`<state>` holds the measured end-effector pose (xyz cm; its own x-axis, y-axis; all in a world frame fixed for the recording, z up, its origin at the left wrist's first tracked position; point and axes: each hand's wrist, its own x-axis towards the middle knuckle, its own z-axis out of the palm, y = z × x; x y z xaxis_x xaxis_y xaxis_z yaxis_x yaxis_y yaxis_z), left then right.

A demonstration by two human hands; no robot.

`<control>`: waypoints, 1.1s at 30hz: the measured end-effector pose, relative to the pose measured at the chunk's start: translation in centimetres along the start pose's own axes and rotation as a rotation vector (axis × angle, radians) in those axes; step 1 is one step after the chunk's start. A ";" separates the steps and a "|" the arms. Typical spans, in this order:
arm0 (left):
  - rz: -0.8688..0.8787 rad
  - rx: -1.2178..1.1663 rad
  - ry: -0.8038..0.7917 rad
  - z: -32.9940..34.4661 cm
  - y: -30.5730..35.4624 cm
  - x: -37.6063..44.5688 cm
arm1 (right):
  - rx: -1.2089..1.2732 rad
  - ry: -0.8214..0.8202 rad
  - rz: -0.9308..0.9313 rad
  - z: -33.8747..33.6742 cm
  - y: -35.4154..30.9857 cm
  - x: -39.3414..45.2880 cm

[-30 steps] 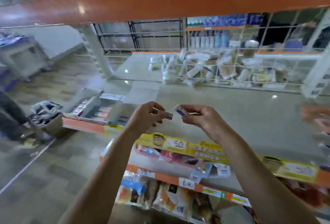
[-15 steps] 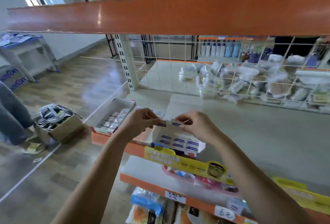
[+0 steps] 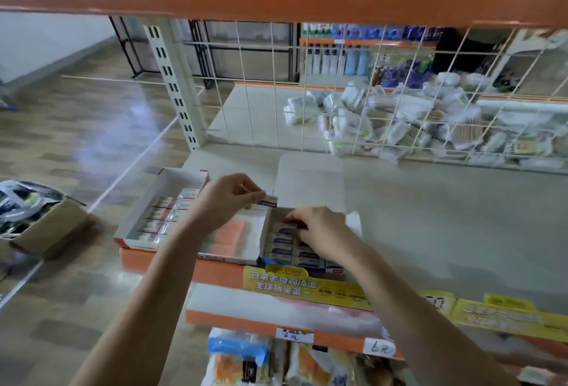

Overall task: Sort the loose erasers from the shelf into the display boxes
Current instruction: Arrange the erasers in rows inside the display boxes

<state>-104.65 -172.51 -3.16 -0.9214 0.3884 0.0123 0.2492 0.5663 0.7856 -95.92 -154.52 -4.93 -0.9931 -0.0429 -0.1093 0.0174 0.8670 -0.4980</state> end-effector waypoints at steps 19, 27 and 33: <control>0.228 0.288 -0.085 1.8 2.6 0.2 | -0.062 0.190 -0.035 1.1 0.3 -1.6; 0.321 0.475 -0.275 3.9 4.5 0.6 | -0.171 0.364 0.110 -3.2 2.6 -4.5; 0.311 0.615 -0.290 5.6 5.0 0.8 | -0.149 0.352 0.216 -2.8 3.8 -5.0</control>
<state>-102.47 -165.29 -2.65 -0.6866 0.7251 -0.0533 0.6858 0.6702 0.2837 -91.19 -149.58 -3.84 -0.9479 0.2968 0.1155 0.2377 0.9006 -0.3639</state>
